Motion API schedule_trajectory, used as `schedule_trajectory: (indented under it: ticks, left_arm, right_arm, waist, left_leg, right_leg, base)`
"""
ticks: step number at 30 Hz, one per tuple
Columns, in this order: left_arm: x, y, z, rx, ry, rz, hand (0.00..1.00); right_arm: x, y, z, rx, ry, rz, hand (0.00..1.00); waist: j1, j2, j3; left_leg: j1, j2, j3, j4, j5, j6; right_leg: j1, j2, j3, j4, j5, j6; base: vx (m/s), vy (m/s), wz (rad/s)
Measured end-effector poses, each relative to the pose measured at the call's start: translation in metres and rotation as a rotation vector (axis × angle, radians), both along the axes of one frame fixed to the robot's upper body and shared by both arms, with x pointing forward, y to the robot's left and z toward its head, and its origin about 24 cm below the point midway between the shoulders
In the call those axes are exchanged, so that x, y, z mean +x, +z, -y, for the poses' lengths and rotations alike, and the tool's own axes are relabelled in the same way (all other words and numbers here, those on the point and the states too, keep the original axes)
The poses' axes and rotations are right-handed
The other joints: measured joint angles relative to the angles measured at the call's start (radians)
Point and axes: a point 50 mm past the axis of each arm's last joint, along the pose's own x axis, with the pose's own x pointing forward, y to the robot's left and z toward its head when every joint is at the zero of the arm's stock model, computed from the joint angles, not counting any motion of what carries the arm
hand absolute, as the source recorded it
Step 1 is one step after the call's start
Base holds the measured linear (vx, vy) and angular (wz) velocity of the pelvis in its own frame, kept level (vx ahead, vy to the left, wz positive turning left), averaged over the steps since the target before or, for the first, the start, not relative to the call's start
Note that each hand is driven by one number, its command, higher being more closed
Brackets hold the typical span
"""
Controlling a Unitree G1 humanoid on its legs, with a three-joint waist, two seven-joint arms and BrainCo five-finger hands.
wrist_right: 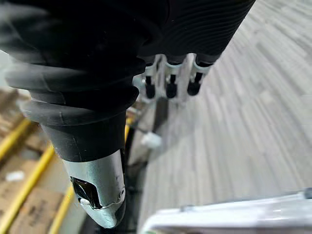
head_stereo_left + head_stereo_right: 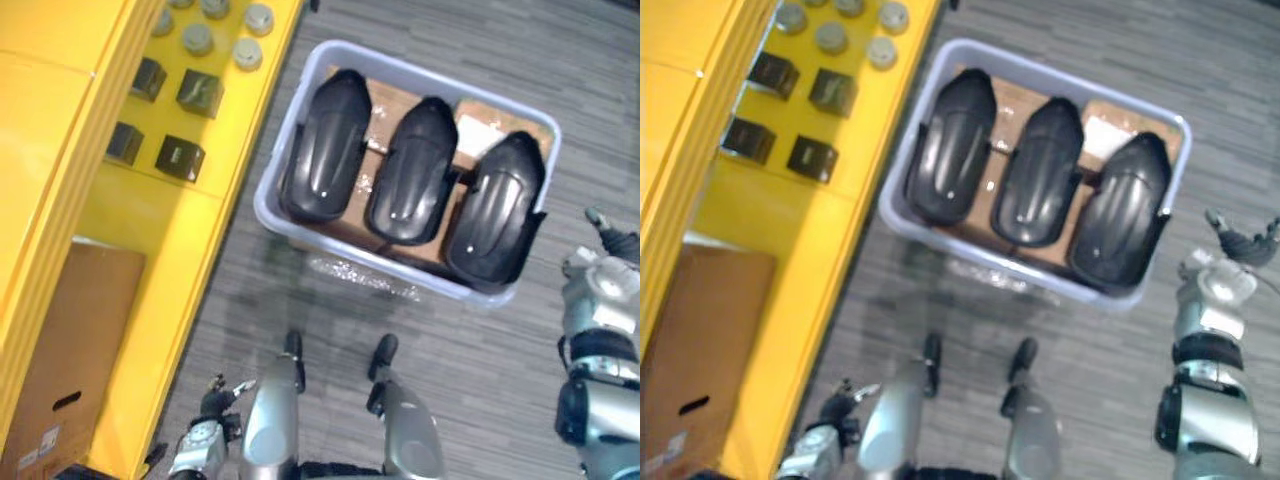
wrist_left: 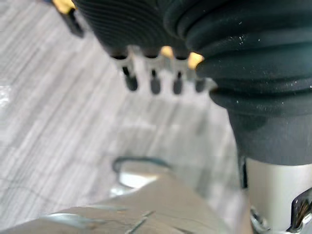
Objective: Walk over and take plastic housings, then place them on the shelf
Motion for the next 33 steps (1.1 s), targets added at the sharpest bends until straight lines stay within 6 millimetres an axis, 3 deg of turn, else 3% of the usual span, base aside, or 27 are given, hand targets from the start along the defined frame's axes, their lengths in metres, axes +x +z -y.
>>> schedule_trajectory:
  ticks: [4, 10, 19, 33]
  left_arm:
    - [-0.001, -0.002, 0.004, -0.017, -0.001, 0.002, 0.00]
    - [-0.002, -0.003, 0.010, -0.057, 0.026, 0.013, 0.00]
    - [0.008, 0.000, 0.026, -0.122, 0.037, 0.070, 0.00]
    - [0.018, 0.008, 0.032, -0.161, 0.057, 0.152, 0.00]
  right_arm:
    - [0.003, 0.009, 0.008, 0.001, 0.002, -0.061, 0.00]
    - [0.000, 0.007, 0.017, 0.034, 0.002, -0.134, 0.00]
    - [-0.006, -0.001, 0.025, 0.090, 0.032, -0.222, 0.00]
    - [-0.005, 0.028, 0.027, -0.087, -0.118, -0.234, 0.00]
  waist:
    - [0.002, 0.021, 0.009]
    - [0.004, 0.047, 0.013]
    - [0.024, 0.119, 0.012]
    - [0.038, 0.130, 0.007]
  left_leg:
    - [-0.026, -0.006, -0.008, 0.027, 0.001, 0.002]
    - [-0.084, -0.012, -0.022, 0.059, 0.005, 0.012]
    - [-0.195, -0.038, -0.044, 0.100, 0.021, 0.034]
    - [-0.271, -0.045, -0.049, 0.146, 0.030, 0.035]
  right_leg:
    - [-0.032, -0.014, -0.002, 0.051, -0.022, 0.003]
    - [-0.083, -0.026, -0.013, 0.100, -0.029, 0.003]
    - [-0.197, -0.073, -0.024, 0.195, -0.048, 0.007]
    - [-0.297, -0.104, -0.020, 0.314, -0.089, -0.003]
  base:
    - [-0.07, 0.018, 0.05]
    - [-0.07, 0.028, 0.08]
    - [-0.05, 0.033, 0.11]
    - [-0.02, -0.007, 0.03]
